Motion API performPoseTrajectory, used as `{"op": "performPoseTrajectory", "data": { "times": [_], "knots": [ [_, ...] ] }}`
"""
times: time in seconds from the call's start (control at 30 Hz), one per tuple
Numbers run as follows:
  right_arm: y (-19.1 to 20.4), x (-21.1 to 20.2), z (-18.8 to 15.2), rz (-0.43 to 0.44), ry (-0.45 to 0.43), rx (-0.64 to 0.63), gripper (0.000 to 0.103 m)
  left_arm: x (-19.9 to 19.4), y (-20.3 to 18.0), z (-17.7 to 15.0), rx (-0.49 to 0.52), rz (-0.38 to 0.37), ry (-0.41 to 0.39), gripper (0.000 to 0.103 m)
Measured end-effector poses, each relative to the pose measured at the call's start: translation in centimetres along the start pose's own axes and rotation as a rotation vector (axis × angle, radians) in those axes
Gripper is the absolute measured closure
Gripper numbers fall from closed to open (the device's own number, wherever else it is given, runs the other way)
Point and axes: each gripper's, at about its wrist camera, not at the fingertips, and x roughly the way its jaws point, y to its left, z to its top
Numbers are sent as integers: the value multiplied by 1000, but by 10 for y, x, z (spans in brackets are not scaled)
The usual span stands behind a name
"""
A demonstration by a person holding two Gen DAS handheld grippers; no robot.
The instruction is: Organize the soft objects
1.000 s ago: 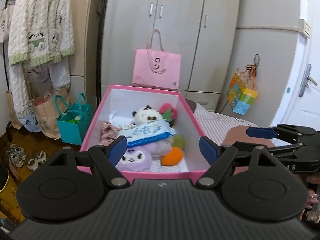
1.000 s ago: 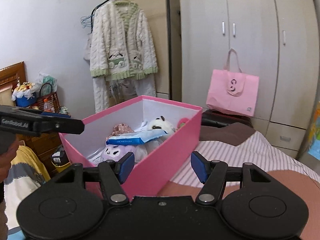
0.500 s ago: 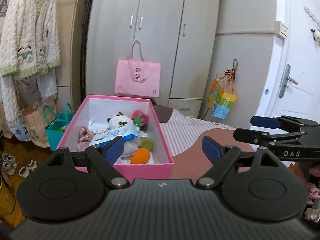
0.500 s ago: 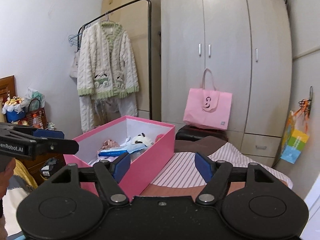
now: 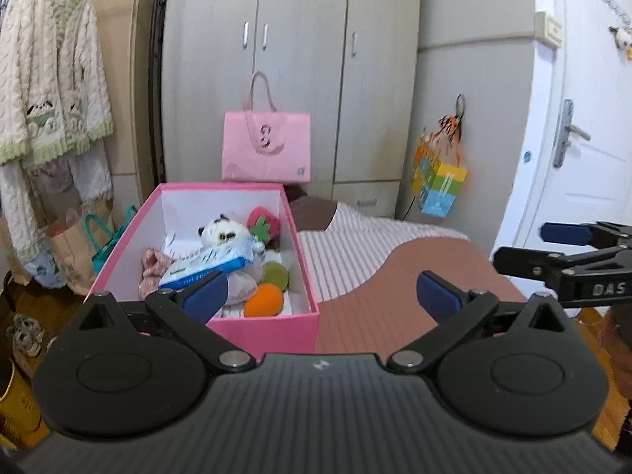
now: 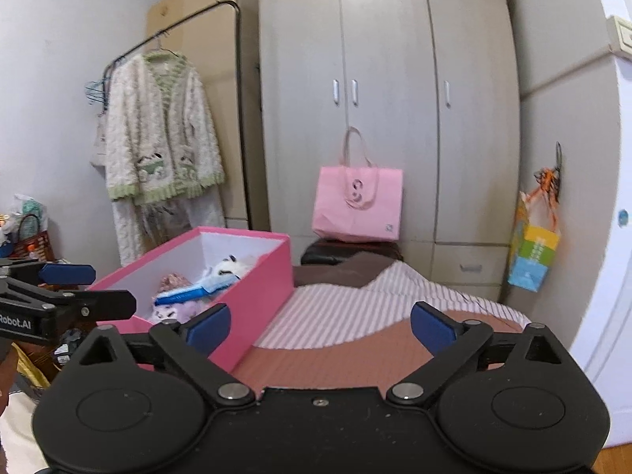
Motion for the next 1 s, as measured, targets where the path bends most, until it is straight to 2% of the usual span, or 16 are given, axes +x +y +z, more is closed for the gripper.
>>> {"op": "performPoseTrajectory", "data": {
  "times": [0.13,0.2,0.33,0.43,0.53,0.7,1.0],
  "knots": [
    [0,3,-3,-34,52,-12,0,6,-6,0,-22,85,65,0],
    [3,0,-6,-66,64,-18,0,4,-8,-2,-16,91,94,0],
    [1,-17,-10,-87,39,7,0,-12,-19,-8,47,122,24,0],
    [-5,-32,-15,-56,19,65,0,-21,-24,-12,31,116,-7,0],
    [-1,-39,-21,-96,11,57,0,-24,-27,-13,17,125,-21,0],
    [1,-42,-25,-103,-6,52,0,-18,-32,-17,18,172,-35,0],
    [4,-41,-33,-149,2,48,0,-12,-36,-27,16,165,-12,0]
  ]
}}
